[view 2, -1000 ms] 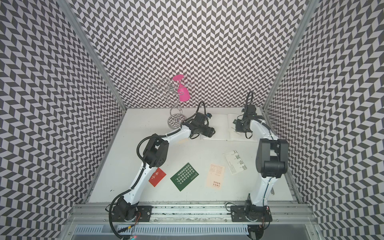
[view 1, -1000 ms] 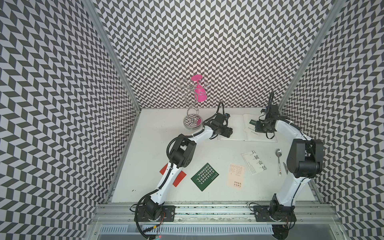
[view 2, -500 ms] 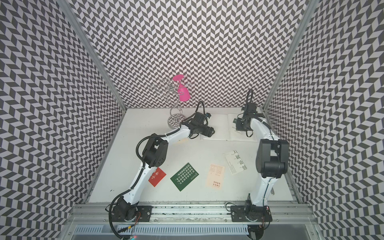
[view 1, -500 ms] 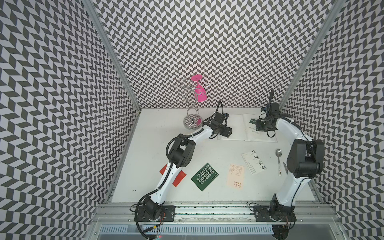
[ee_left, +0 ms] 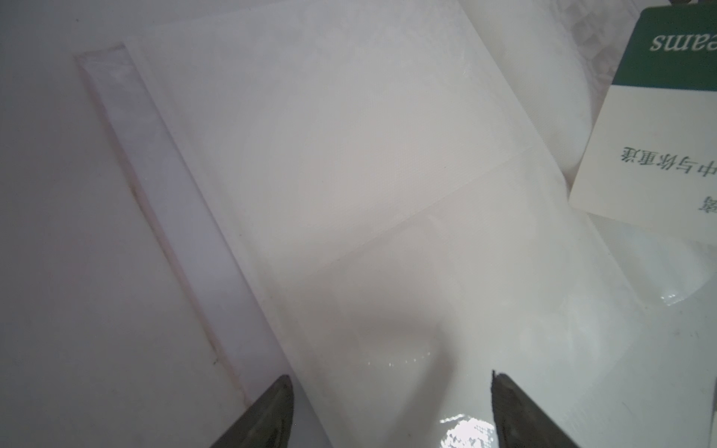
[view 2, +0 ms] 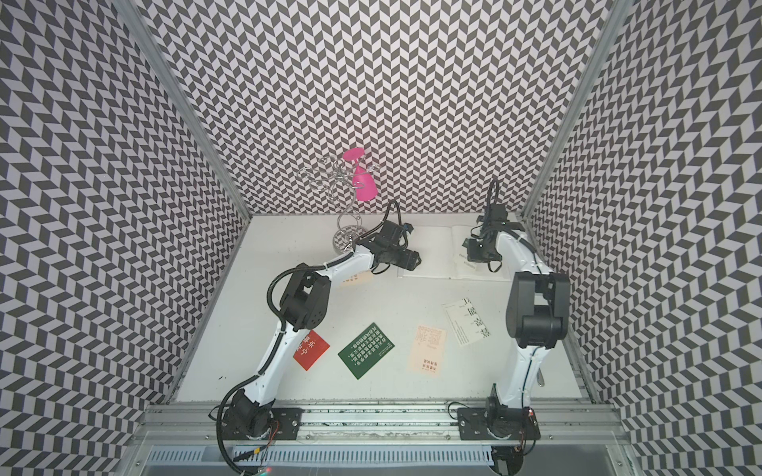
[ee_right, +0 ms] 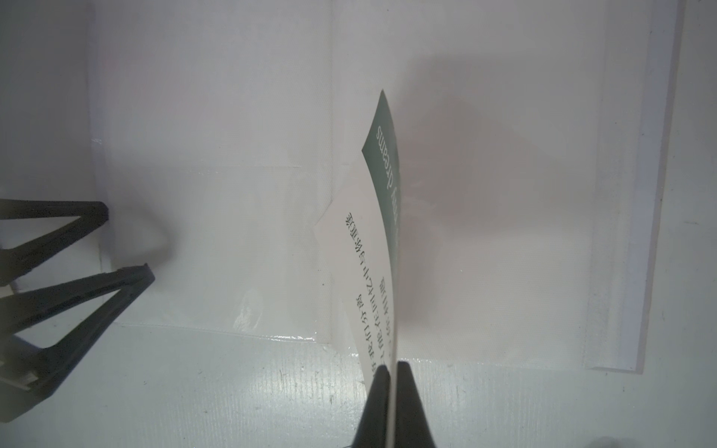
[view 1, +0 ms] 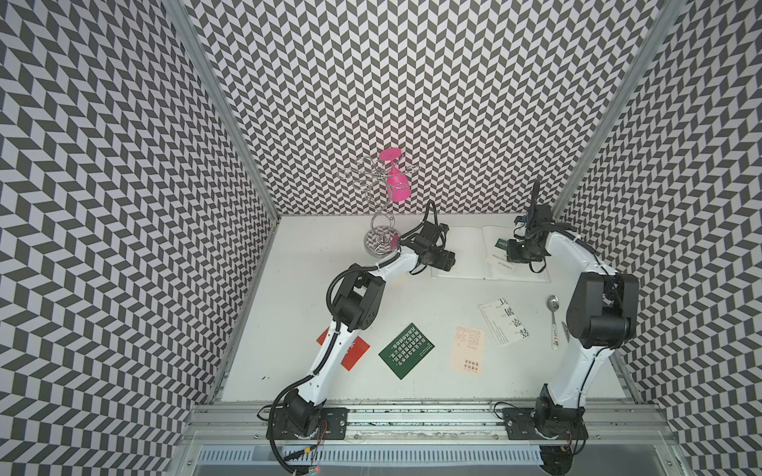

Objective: Place the photos into the photo albums
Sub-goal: Insert the photo into the photo album.

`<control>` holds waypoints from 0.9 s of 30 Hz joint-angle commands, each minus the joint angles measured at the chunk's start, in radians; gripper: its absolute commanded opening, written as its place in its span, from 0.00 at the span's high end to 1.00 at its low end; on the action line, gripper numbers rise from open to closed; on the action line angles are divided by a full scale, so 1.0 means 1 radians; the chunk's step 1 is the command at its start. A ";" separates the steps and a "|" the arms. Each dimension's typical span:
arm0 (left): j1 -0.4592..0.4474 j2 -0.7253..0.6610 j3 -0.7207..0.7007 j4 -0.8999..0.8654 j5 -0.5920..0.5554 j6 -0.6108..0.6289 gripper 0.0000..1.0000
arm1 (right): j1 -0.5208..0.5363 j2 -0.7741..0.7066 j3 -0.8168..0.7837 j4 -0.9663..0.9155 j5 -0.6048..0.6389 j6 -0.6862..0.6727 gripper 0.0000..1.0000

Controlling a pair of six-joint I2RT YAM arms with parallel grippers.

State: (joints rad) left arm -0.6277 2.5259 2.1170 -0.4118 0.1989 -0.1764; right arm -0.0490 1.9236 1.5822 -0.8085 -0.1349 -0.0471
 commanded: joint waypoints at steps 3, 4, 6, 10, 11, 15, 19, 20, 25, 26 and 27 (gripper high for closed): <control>0.005 -0.019 -0.019 -0.076 0.000 -0.014 0.19 | 0.004 0.034 0.037 -0.051 -0.031 -0.037 1.00; 0.006 -0.020 -0.019 -0.074 0.000 -0.015 0.19 | 0.004 0.034 0.039 -0.056 -0.037 -0.039 1.00; 0.007 -0.018 -0.019 -0.071 0.006 -0.018 0.19 | 0.004 0.032 0.039 -0.061 -0.053 -0.042 1.00; 0.011 -0.018 -0.021 -0.070 0.011 -0.021 0.19 | 0.001 0.029 0.027 -0.066 -0.085 -0.045 1.00; 0.011 -0.019 -0.021 -0.070 0.011 -0.021 0.19 | -0.003 0.031 0.026 -0.069 -0.091 -0.046 1.00; 0.016 -0.026 -0.027 -0.071 0.005 -0.020 0.19 | -0.012 0.039 0.032 -0.083 -0.126 -0.060 1.00; 0.017 -0.028 -0.029 -0.066 0.005 -0.021 0.19 | -0.022 0.045 0.029 -0.075 -0.133 -0.062 1.00; 0.017 -0.029 -0.030 -0.065 0.005 -0.021 0.19 | -0.026 0.050 0.031 -0.074 -0.141 -0.063 1.00; 0.017 -0.027 -0.033 -0.064 0.005 -0.021 0.19 | -0.044 0.075 0.034 -0.052 -0.202 -0.066 1.00; 0.017 -0.029 -0.033 -0.064 0.005 -0.021 0.19 | -0.045 0.081 0.035 -0.051 -0.210 -0.067 1.00; 0.017 -0.029 -0.032 -0.064 0.005 -0.021 0.19 | -0.046 0.087 0.035 -0.051 -0.220 -0.069 1.00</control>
State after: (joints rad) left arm -0.6189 2.5172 2.1059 -0.4133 0.2070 -0.1780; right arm -0.0933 1.9839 1.6039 -0.8639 -0.2974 -0.0895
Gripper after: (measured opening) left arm 0.810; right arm 0.048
